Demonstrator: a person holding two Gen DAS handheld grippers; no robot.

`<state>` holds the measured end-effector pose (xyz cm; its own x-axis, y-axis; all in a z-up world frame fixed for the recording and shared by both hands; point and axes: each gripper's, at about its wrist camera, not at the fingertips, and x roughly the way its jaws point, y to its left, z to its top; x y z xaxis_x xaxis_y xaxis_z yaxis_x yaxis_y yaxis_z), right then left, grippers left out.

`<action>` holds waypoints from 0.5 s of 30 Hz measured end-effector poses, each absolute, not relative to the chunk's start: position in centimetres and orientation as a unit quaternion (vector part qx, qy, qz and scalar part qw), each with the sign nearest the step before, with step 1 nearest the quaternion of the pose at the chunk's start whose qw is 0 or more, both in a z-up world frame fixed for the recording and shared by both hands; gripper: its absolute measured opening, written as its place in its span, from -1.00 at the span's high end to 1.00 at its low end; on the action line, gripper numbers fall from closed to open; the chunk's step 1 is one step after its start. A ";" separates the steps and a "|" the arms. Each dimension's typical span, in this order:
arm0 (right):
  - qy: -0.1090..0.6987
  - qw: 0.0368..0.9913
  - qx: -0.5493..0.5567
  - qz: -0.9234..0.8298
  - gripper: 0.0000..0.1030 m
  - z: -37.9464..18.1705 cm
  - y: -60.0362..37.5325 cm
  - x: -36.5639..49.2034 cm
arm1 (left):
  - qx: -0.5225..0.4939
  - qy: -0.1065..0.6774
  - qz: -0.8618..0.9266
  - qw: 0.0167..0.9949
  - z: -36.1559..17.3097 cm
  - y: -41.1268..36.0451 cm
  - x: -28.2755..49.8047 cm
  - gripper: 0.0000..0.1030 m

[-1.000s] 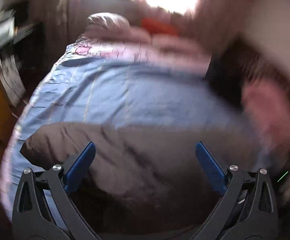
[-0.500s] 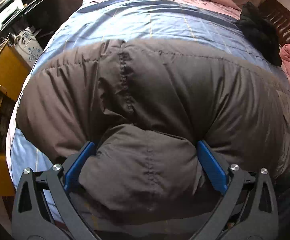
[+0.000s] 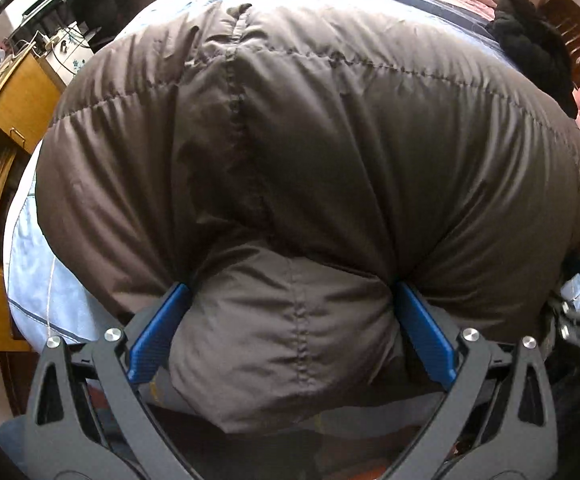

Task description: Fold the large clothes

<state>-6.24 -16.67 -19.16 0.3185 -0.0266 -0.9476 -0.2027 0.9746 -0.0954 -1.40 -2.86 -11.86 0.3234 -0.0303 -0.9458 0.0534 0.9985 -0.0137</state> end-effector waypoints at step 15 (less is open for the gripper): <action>0.580 0.807 -0.113 0.025 -0.54 -23.2 -14.6 1.2 | 0.068 0.559 0.018 0.826 -15.3 -6.7 2.5 -0.96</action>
<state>1.23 -14.65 -23.20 0.3266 -0.0915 -0.9407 -0.1714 0.9731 -0.1542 2.53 -6.71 -15.25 0.3751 0.1057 -0.9209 0.0471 0.9900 0.1328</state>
